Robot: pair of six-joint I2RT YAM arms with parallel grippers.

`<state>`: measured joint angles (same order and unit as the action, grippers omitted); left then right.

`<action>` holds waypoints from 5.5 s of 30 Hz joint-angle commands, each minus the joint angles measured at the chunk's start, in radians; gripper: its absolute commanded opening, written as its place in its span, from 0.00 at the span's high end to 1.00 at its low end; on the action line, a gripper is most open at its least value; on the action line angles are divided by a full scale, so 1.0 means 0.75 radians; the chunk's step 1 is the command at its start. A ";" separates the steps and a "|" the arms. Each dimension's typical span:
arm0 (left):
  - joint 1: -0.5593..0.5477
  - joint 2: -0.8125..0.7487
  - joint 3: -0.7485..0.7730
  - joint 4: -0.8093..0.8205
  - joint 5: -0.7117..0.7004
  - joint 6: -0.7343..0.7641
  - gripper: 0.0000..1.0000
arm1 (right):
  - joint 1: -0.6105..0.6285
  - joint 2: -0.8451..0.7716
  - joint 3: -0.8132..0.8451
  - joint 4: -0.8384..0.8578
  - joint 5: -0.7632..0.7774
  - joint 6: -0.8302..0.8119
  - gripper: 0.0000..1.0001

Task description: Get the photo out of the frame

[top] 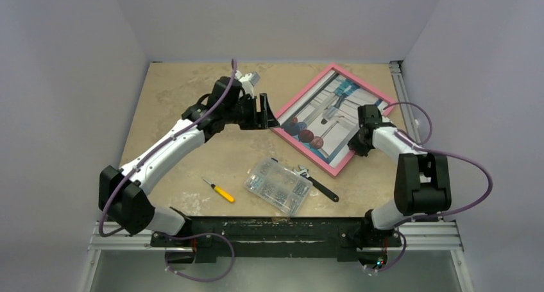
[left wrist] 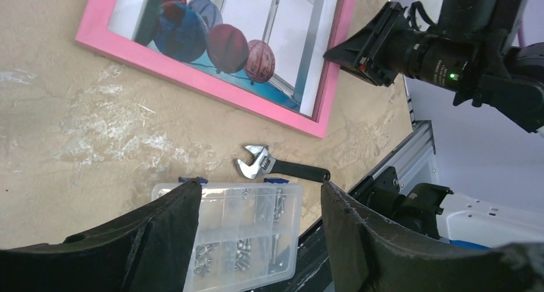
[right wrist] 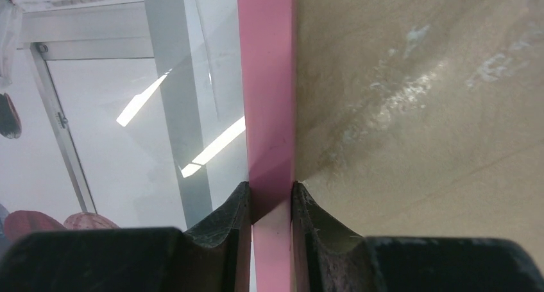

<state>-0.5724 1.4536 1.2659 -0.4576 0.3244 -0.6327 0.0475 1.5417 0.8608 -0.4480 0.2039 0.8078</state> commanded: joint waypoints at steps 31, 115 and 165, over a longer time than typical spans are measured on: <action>0.012 -0.455 0.267 -0.340 -0.409 0.435 0.34 | 1.013 0.514 1.157 -0.557 0.350 0.200 1.00; -0.049 1.093 0.732 0.153 0.103 -0.071 0.42 | -0.240 -0.388 -0.698 0.761 -0.648 0.045 0.40; -0.024 1.187 0.764 0.062 0.095 -0.125 0.43 | -0.243 -0.212 -0.542 0.657 -0.369 0.052 0.95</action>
<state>-0.6018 2.3146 1.8160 -0.3885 0.4004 -0.7227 -0.1329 1.3117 0.4686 -0.0013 -0.0494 0.8570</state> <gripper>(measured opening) 0.570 0.038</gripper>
